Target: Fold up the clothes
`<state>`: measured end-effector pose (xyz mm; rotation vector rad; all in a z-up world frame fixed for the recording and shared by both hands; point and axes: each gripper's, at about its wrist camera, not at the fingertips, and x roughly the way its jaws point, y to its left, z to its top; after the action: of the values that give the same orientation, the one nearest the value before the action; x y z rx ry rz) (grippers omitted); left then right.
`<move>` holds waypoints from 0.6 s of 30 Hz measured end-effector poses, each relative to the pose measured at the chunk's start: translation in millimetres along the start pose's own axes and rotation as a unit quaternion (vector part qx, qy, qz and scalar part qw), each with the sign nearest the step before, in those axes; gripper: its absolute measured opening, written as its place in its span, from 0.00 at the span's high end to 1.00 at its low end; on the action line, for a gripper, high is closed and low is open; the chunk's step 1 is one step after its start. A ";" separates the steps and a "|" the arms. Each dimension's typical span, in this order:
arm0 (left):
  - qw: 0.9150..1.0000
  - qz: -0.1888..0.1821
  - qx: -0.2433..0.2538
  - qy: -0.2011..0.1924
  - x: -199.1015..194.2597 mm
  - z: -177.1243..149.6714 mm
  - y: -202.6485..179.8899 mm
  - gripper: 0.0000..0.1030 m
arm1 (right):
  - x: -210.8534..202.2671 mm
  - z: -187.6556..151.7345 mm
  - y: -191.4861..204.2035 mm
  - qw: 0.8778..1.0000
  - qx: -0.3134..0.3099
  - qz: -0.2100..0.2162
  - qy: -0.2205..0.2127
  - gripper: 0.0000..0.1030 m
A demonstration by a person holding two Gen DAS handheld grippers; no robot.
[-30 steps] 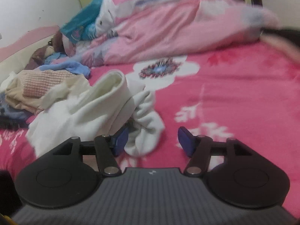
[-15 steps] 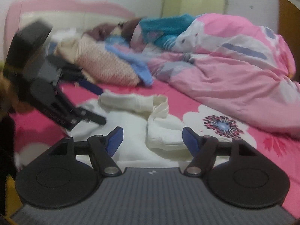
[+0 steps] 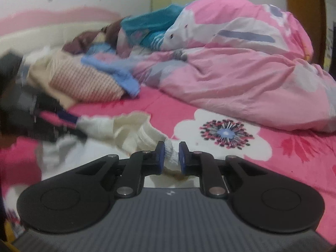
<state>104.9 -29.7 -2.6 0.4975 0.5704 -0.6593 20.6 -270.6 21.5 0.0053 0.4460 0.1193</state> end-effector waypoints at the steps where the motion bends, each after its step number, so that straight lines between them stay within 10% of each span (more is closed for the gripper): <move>1: 1.000 0.009 0.003 0.000 1.6 1.1 -1.2 0.29 | -0.6 3.7 -2.9 1.000 0.008 0.001 -0.005 0.88; 5: 0.999 -0.004 -0.038 0.013 12.7 6.5 8.9 0.35 | -4.1 18.3 -10.9 0.999 0.029 -0.003 -0.021 0.90; 9: 0.995 -0.019 -0.098 0.030 22.3 10.0 24.6 0.85 | -12.1 27.9 -18.0 0.998 0.041 -0.014 -0.037 0.90; 18: 0.976 0.014 -0.217 -0.007 8.3 32.6 72.5 0.91 | -13.5 61.1 -47.7 0.994 0.058 -0.051 -0.073 0.91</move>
<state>170.6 -2.7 34.1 0.0920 0.6708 -0.4909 40.2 -318.3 81.0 0.1046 0.3063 -0.0084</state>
